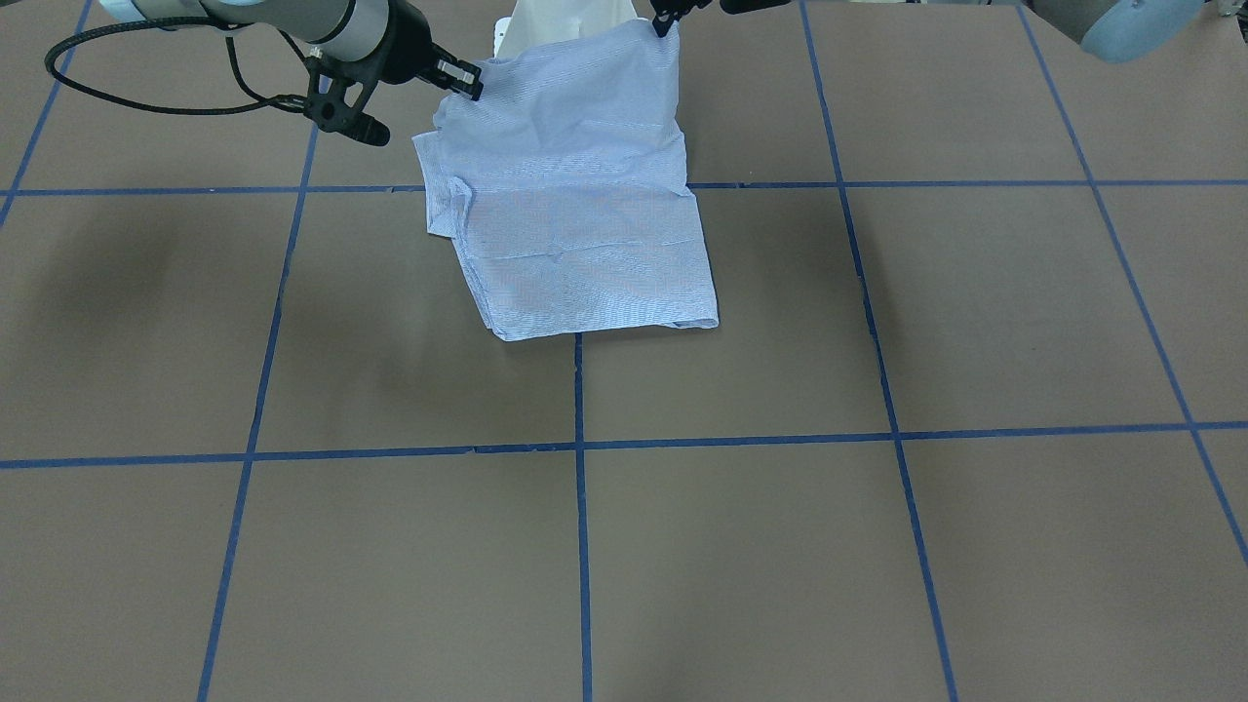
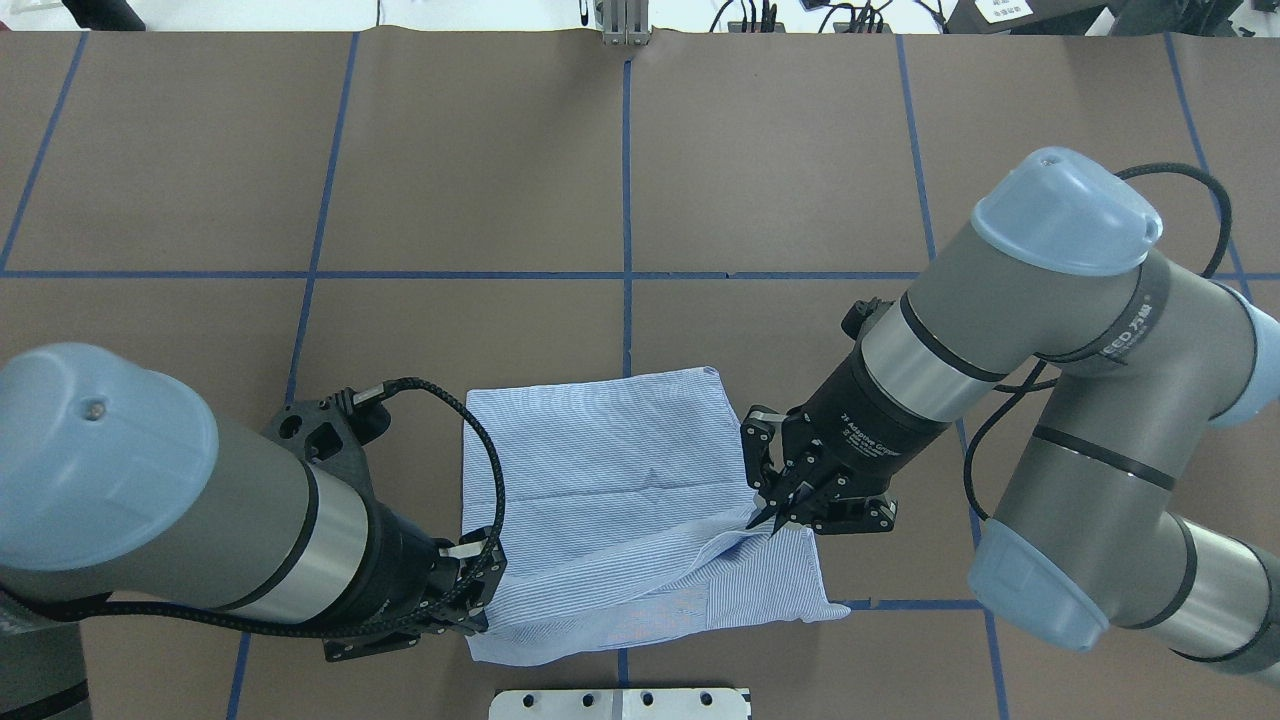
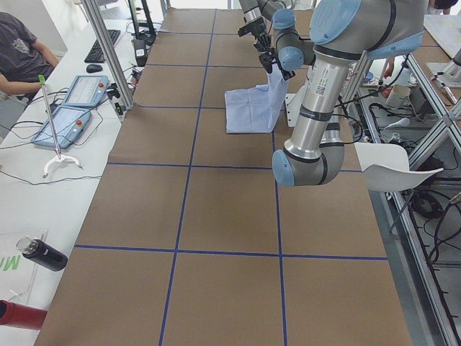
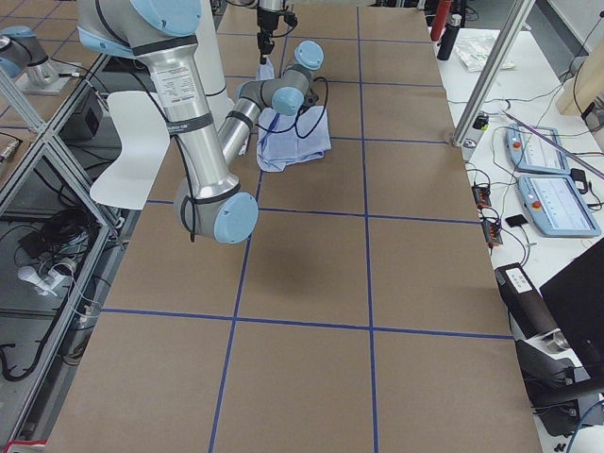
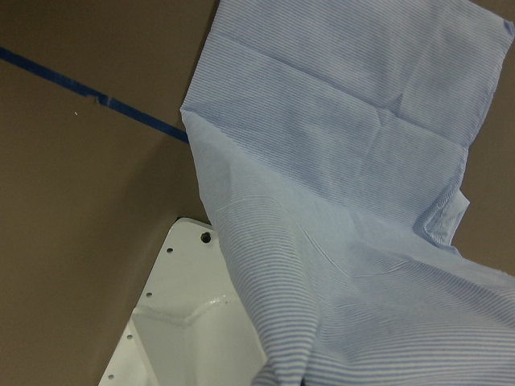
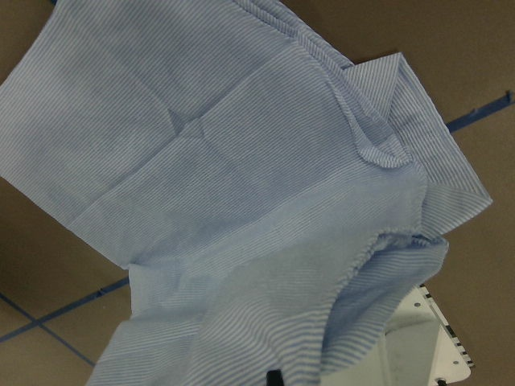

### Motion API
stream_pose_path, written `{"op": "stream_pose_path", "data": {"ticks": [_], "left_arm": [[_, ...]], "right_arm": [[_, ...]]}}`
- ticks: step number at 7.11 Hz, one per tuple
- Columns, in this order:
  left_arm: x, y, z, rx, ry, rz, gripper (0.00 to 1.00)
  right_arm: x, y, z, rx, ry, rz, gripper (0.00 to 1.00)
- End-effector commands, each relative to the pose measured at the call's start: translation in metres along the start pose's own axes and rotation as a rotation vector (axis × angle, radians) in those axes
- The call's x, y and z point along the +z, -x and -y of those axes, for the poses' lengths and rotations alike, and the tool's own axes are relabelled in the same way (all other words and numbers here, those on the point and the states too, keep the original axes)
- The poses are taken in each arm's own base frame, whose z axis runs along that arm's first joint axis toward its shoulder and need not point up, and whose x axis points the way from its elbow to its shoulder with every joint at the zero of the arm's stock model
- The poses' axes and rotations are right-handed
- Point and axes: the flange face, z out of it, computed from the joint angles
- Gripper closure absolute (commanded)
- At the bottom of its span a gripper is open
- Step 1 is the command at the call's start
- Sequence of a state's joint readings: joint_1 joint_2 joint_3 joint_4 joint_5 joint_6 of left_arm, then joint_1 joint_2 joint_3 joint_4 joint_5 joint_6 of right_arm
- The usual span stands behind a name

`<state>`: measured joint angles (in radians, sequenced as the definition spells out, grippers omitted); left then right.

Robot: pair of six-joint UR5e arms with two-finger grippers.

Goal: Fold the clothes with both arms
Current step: 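Carry the held edge over the shirt and lower it near the middle with both grippers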

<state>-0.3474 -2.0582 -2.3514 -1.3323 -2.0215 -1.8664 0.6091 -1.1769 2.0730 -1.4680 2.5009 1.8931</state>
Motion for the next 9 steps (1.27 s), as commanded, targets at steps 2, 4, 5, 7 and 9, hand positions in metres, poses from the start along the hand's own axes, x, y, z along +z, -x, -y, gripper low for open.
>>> {"op": "stream_pose_path", "data": {"ticks": [2,4,5,7,9], "left_arm": [[0.005,-0.012,0.037,0.010,-0.063,-0.016,1.00],[0.016,-0.025,0.077,-0.005,-0.111,-0.039,1.00],[0.030,-0.029,0.098,-0.001,-0.128,-0.039,1.00],[0.045,-0.033,0.125,0.017,-0.153,-0.035,1.00],[0.050,-0.032,0.134,0.010,-0.161,-0.025,1.00]], "right_arm": [[0.017,0.006,0.036,0.002,-0.095,-0.011,1.00],[0.024,0.032,0.048,0.001,-0.115,-0.008,1.00],[0.025,0.039,0.051,-0.003,-0.140,-0.001,1.00],[0.034,0.058,0.063,-0.009,-0.186,0.002,1.00],[0.051,0.057,0.091,-0.022,-0.218,-0.039,1.00]]}}
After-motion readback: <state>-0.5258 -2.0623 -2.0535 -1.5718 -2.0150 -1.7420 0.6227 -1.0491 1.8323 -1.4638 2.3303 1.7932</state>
